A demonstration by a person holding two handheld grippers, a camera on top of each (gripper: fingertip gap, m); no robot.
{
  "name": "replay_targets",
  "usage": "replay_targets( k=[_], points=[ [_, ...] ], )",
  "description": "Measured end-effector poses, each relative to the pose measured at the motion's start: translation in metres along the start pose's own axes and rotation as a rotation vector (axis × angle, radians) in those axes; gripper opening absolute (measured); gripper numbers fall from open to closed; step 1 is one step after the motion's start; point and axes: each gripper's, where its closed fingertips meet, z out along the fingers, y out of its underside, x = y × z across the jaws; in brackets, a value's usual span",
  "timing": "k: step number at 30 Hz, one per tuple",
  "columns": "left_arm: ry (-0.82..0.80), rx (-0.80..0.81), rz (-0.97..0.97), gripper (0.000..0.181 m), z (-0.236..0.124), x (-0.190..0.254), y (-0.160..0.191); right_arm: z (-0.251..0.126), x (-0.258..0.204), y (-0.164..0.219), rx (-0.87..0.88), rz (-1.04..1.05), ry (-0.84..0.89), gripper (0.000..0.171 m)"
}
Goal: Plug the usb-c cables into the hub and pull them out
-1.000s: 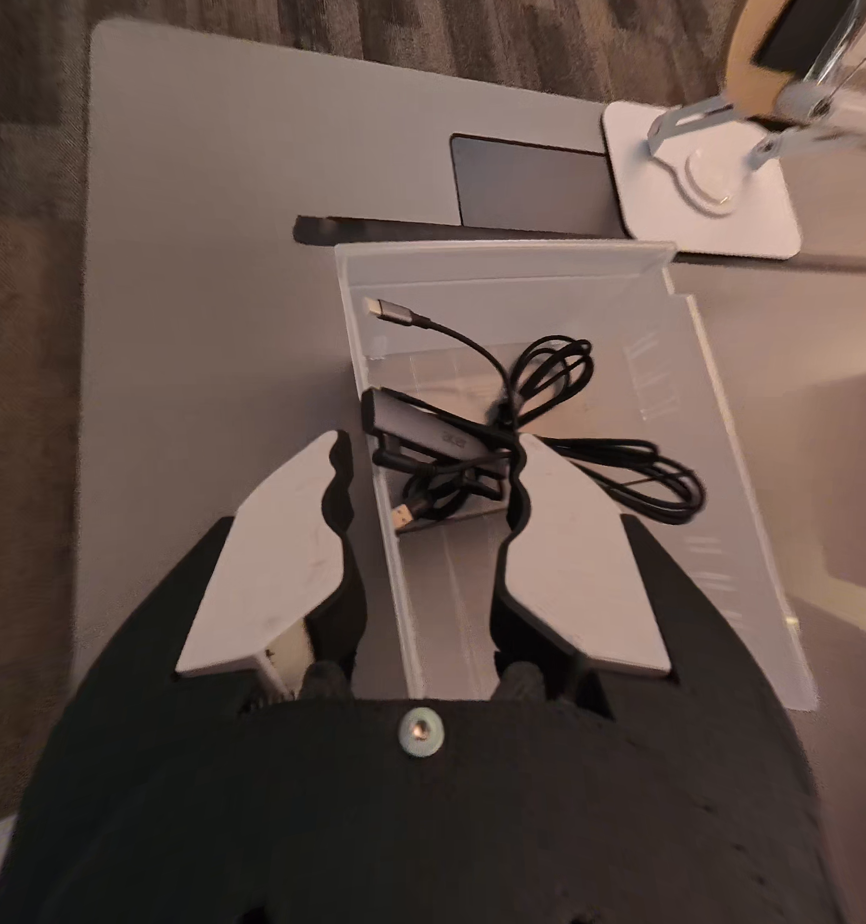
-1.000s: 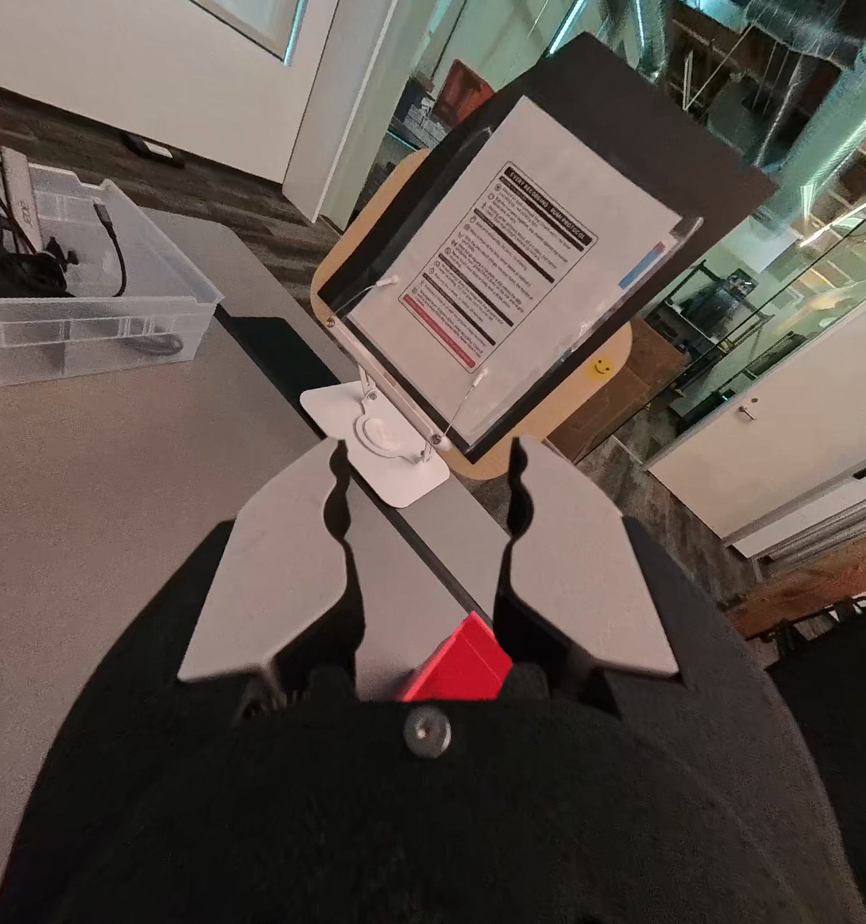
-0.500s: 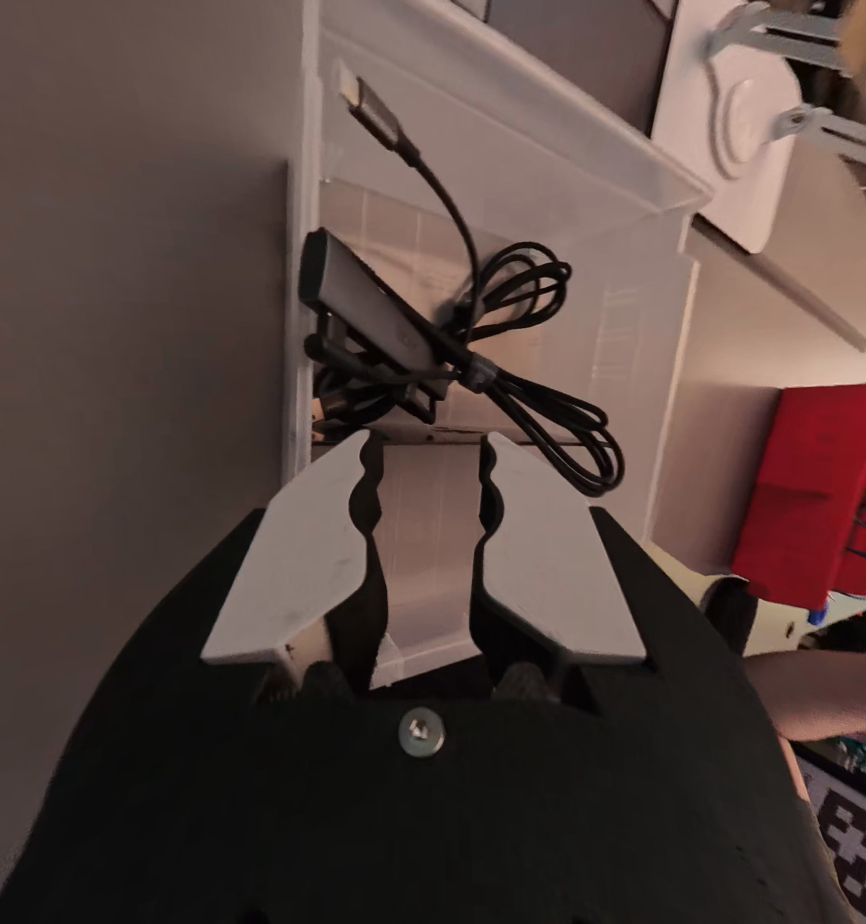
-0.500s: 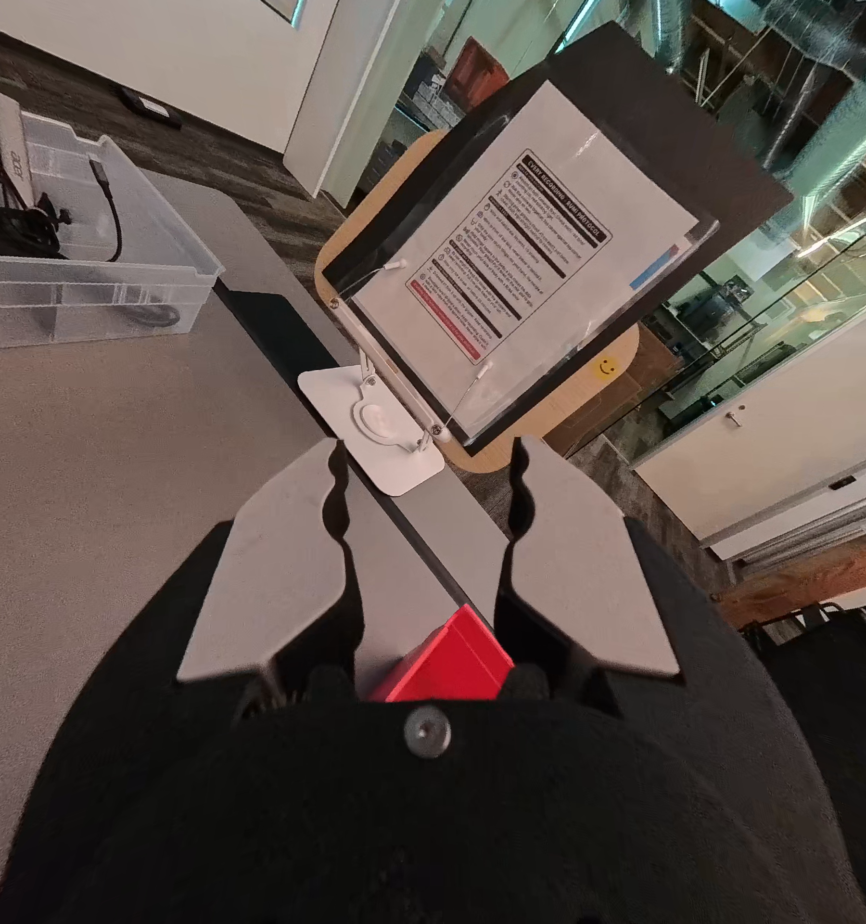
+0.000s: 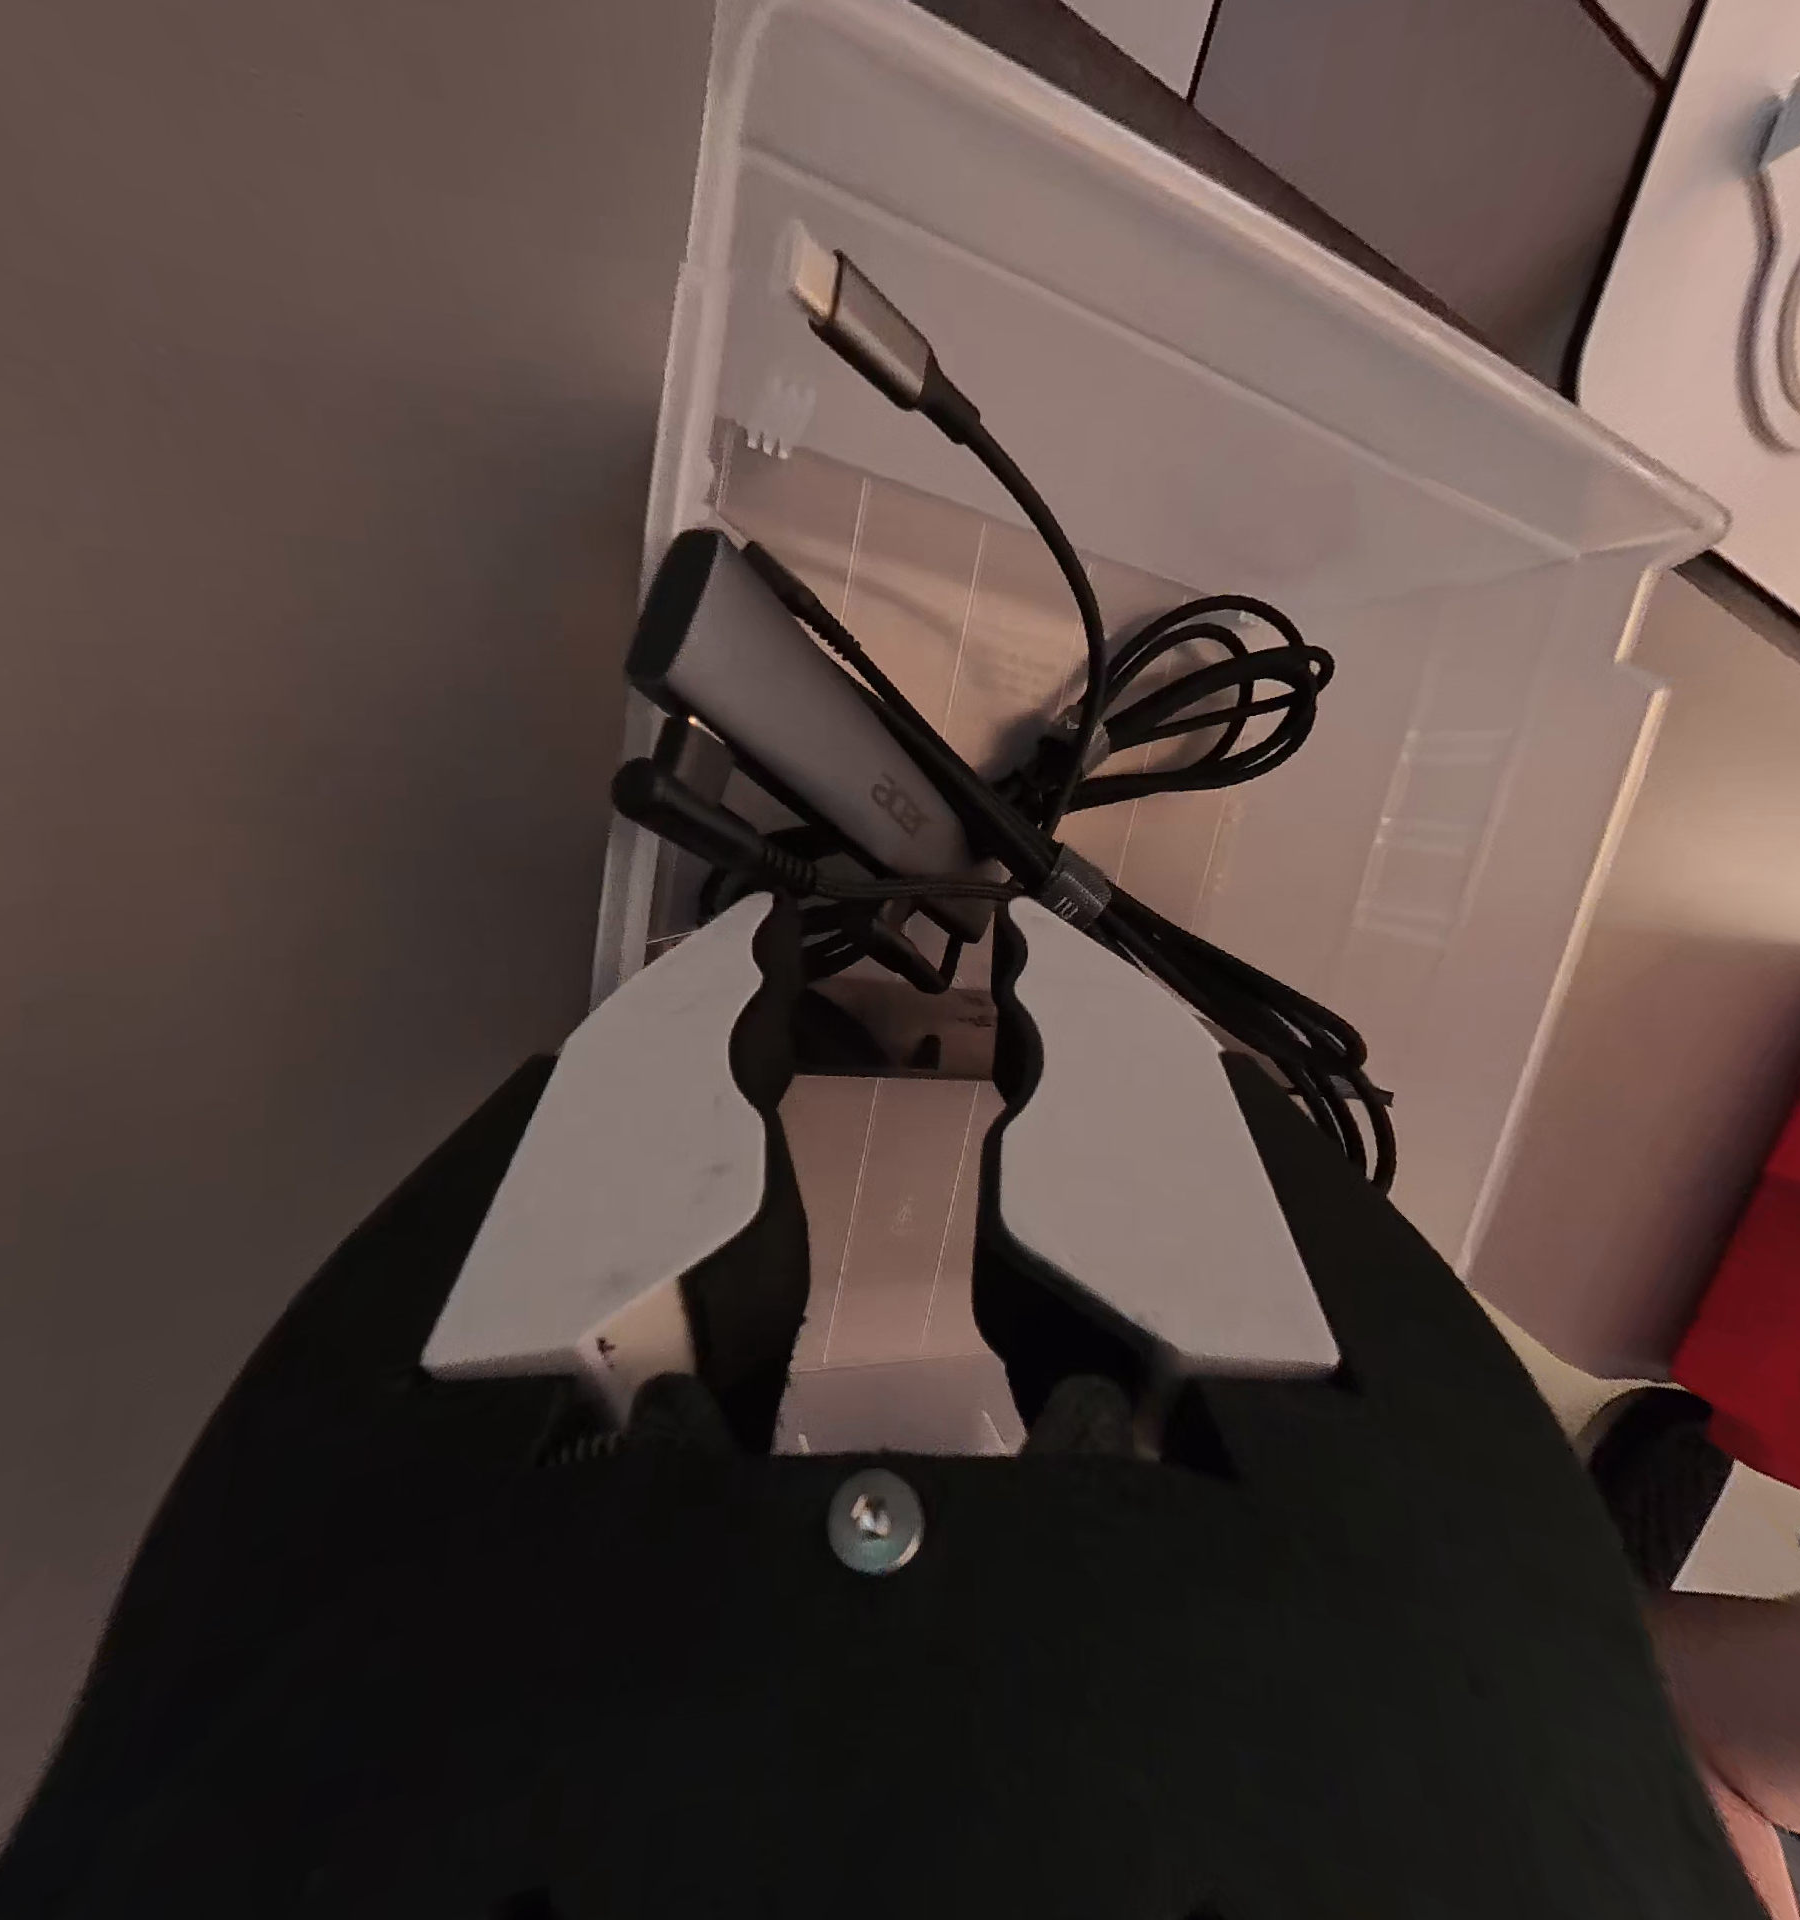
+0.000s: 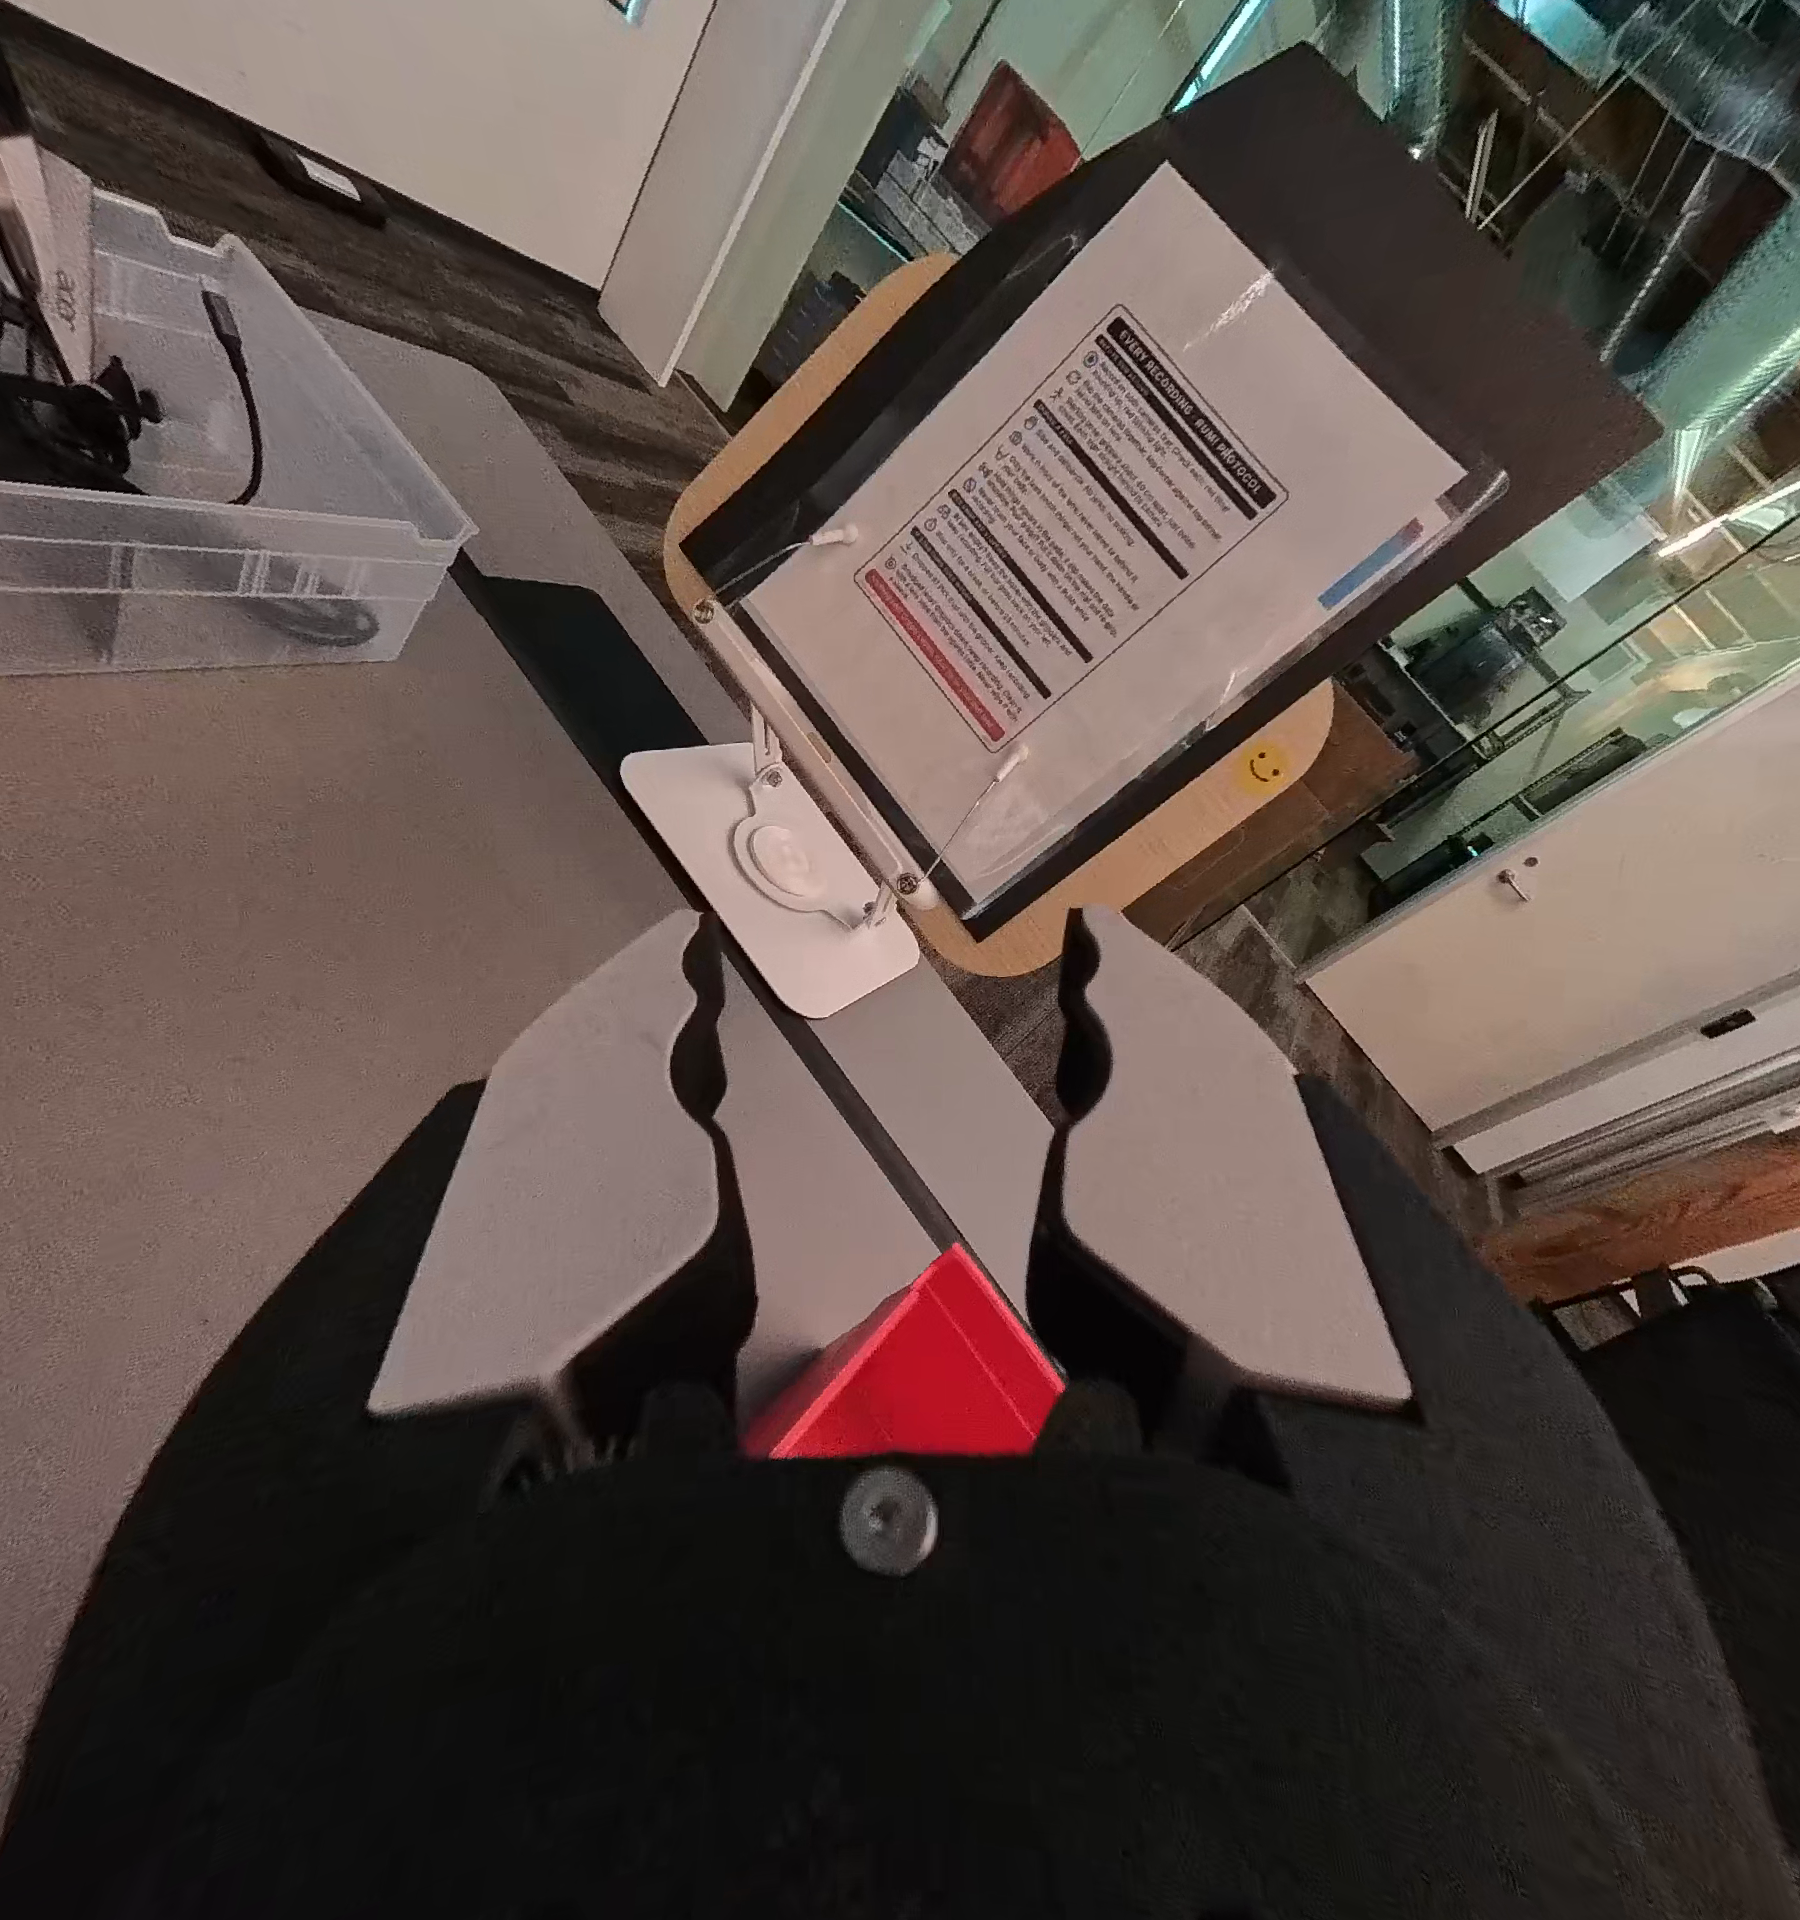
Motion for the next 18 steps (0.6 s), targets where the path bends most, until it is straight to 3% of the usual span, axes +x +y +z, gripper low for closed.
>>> replay_targets(
  k=[5, 18],
  points=[
    [-0.01, -0.049, 0.007, 0.034, 0.013, 0.003, 0.005, 0.001, -0.001, 0.001, -0.006, -0.016, -0.004, 0.063],
    [0.01, 0.088, 0.091, 0.029, 0.037, 0.012, -0.024, 0.013, -0.017, 0.007, -0.042, -0.102, -0.032, 0.063]
  ],
)
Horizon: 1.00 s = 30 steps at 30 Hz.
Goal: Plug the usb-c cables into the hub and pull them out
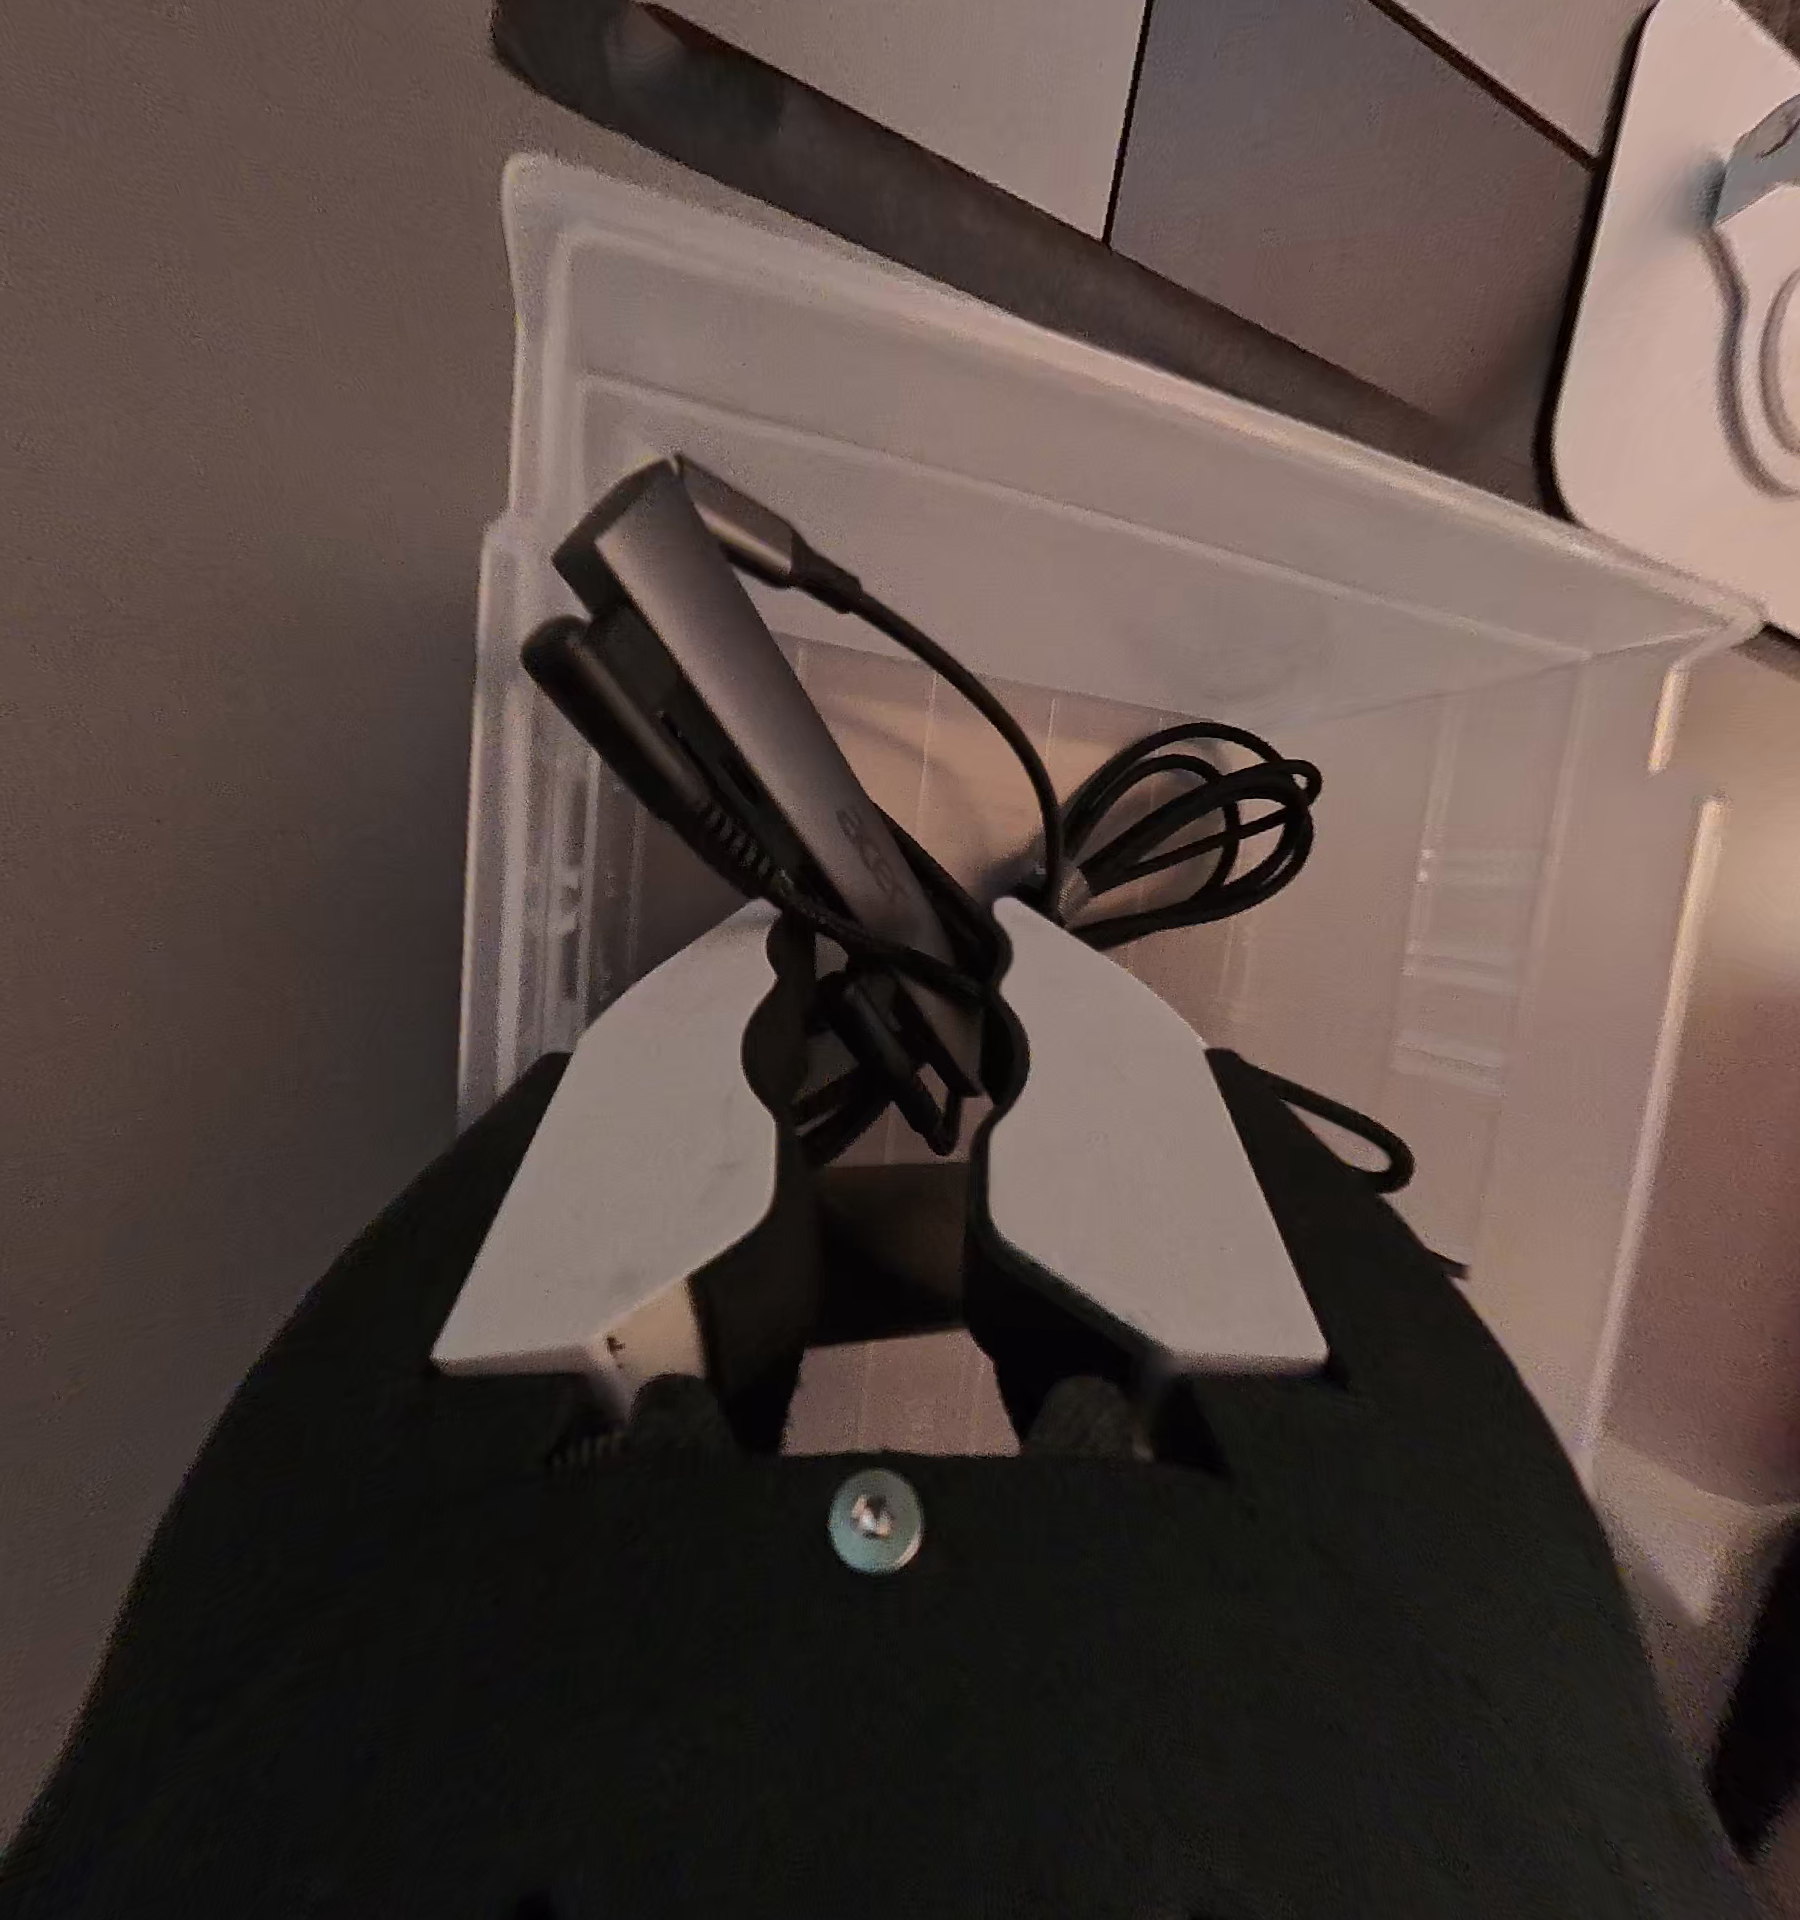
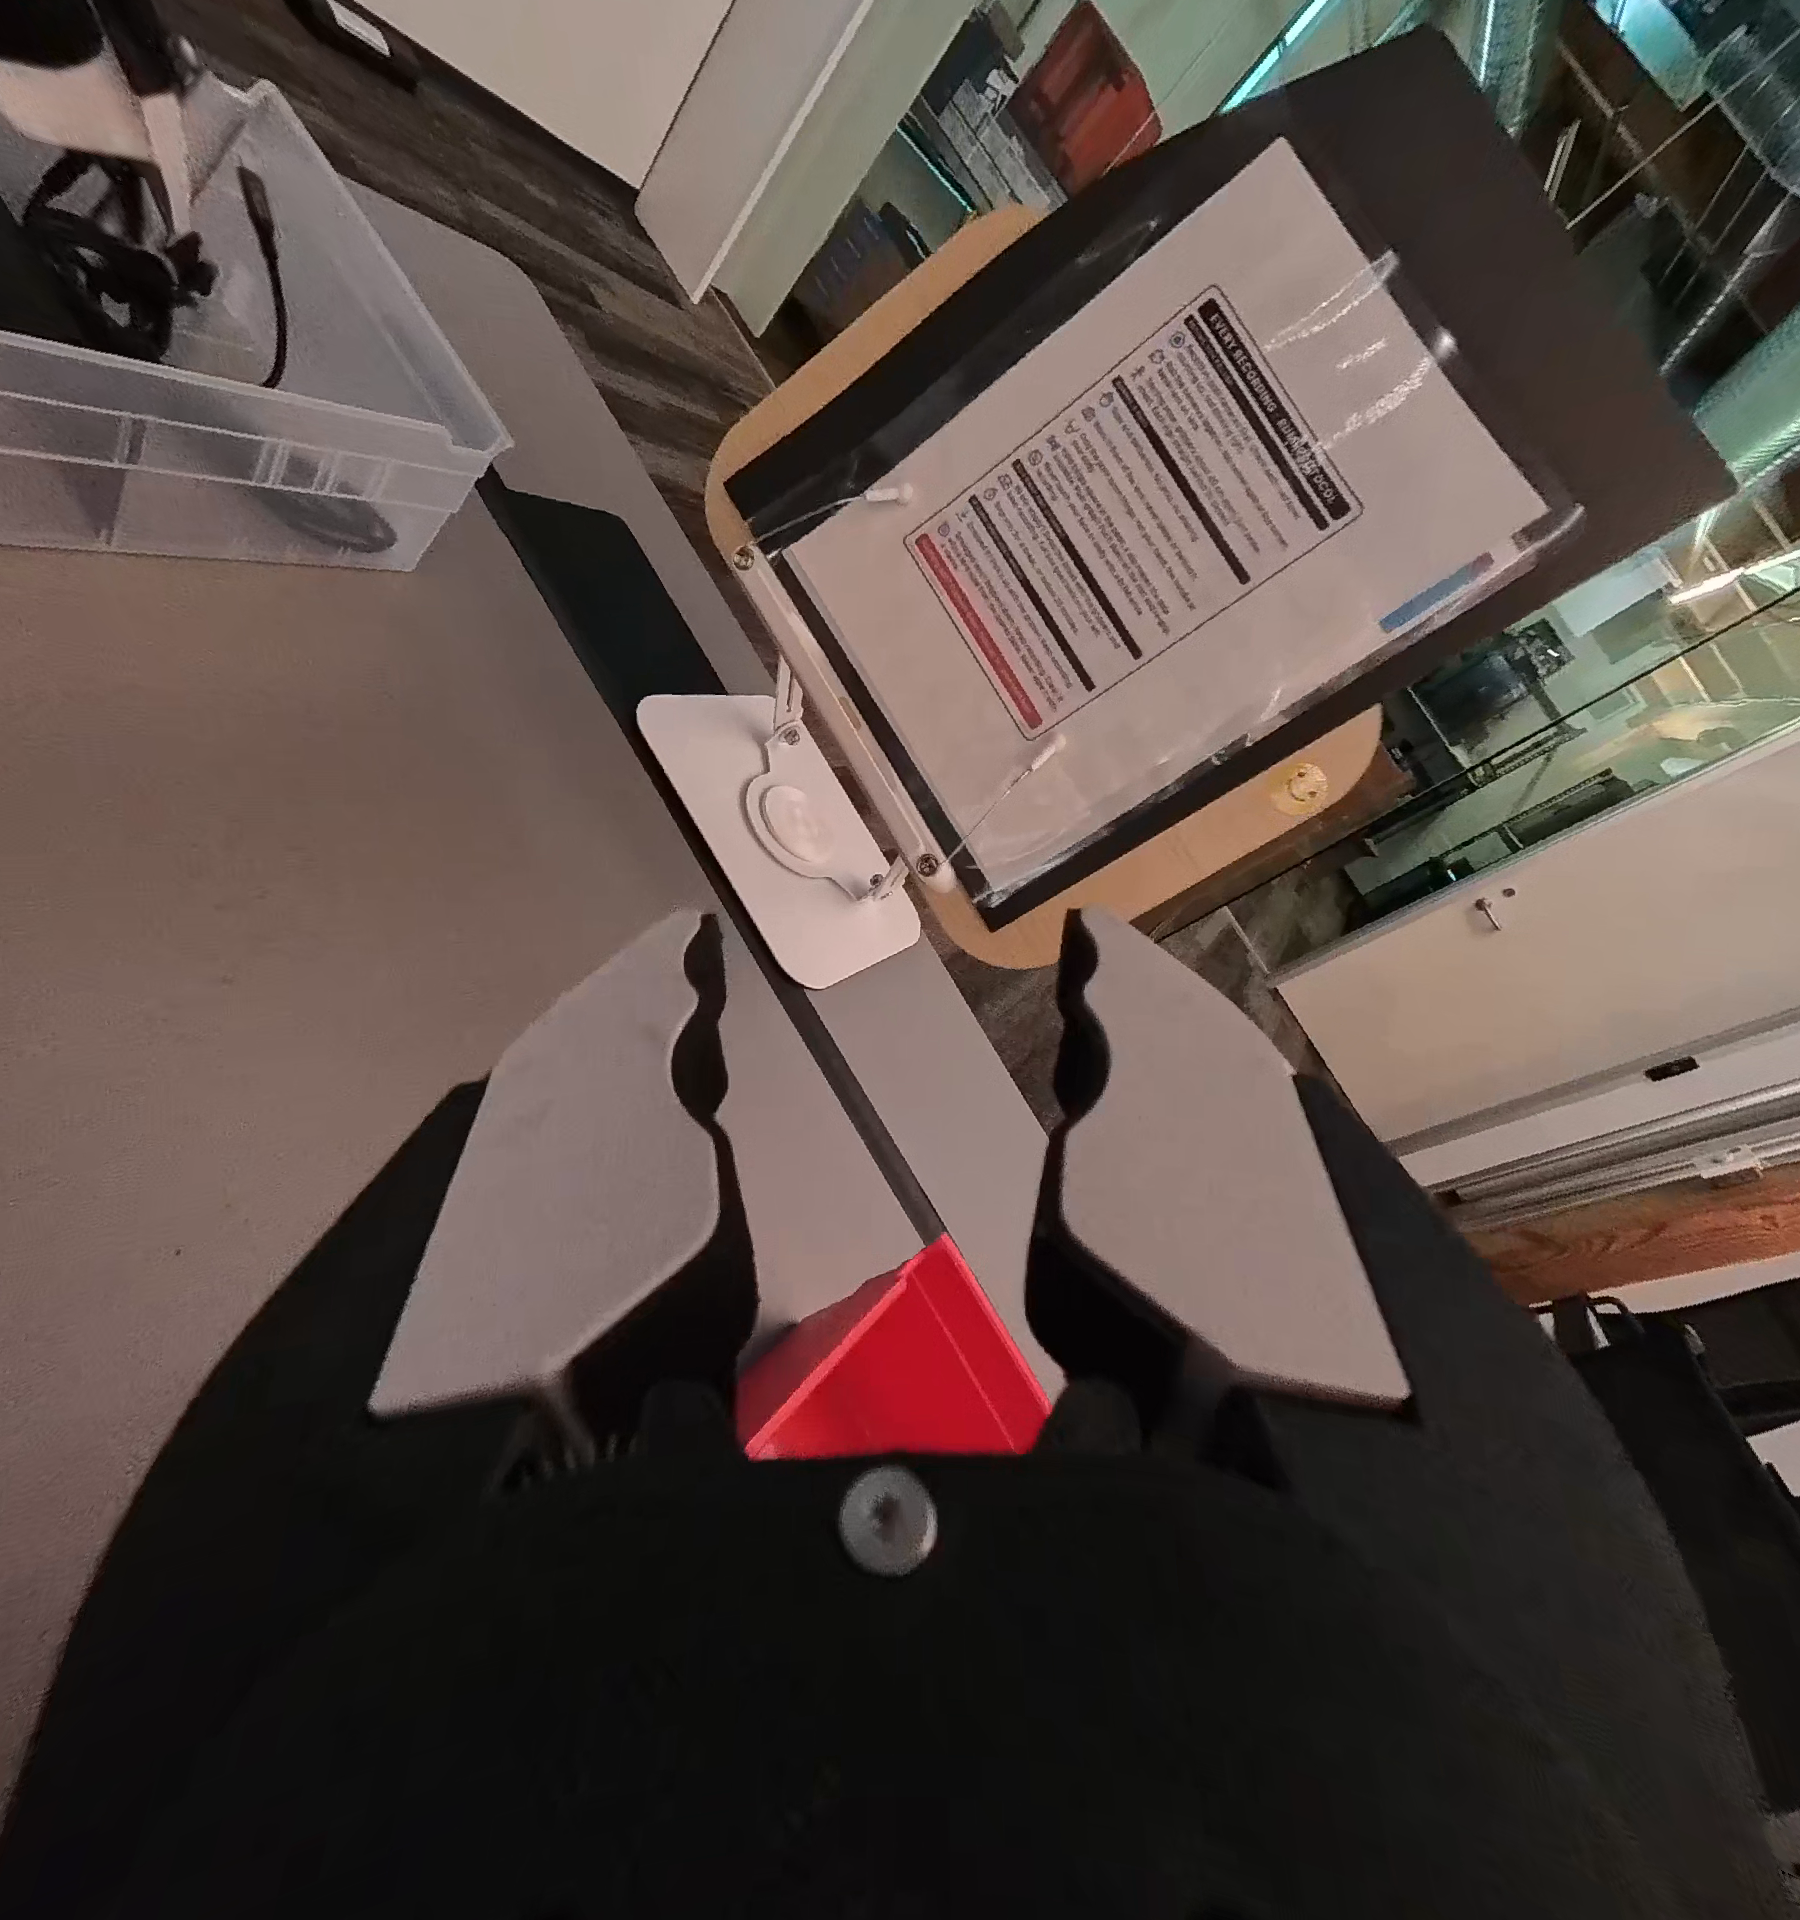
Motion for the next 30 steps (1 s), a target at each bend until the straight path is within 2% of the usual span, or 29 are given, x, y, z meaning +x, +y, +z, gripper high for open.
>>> replay_targets(
  k=[1, 3, 7, 9, 12, 19, 22, 25, 27, 30],
  points=[
    [-0.022, 0.004, 0.03, 0.022, 0.002, -0.002, -0.001, 0.001, -0.001, -0.001, -0.004, -0.01, -0.002, 0.062],
    [-0.035, 0.007, 0.08, 0.021, 0.004, -0.004, -0.003, 0.002, -0.002, 0.001, -0.012, -0.021, -0.004, 0.062],
    [0.043, 0.062, 0.11, 0.014, -0.012, 0.008, -0.01, 0.004, -0.004, 0.001, -0.02, -0.036, -0.005, 0.061],
    [0.121, 0.114, 0.133, 0.011, -0.028, 0.023, -0.015, 0.005, -0.005, 0.002, -0.024, -0.038, -0.004, 0.061],
    [0.149, 0.199, 0.207, 0.01, -0.056, 0.04, -0.022, 0.004, -0.004, 0.004, -0.038, -0.047, 0.0, 0.061],
    [0.299, 0.515, 0.387, 0.009, -0.143, 0.109, -0.034, 0.003, -0.005, 0.003, -0.05, -0.057, 0.01, 0.061],
    [0.357, 0.651, 0.506, 0.009, -0.188, 0.146, -0.024, 0.005, -0.002, 0.004, -0.057, -0.061, 0.014, 0.06],
    [0.407, 0.755, 0.66, 0.009, -0.227, 0.189, 0.0, 0.005, 0.002, 0.003, -0.059, -0.063, 0.035, 0.061],
    [0.462, 0.743, 0.773, 0.009, -0.235, 0.22, 0.024, 0.001, 0.007, -0.001, -0.032, -0.05, 0.054, 0.061],
    [0.57, 0.619, 0.913, 0.009, -0.212, 0.267, 0.056, -0.011, 0.015, -0.016, 0.065, -0.024, 0.089, 0.058]
  ],
)
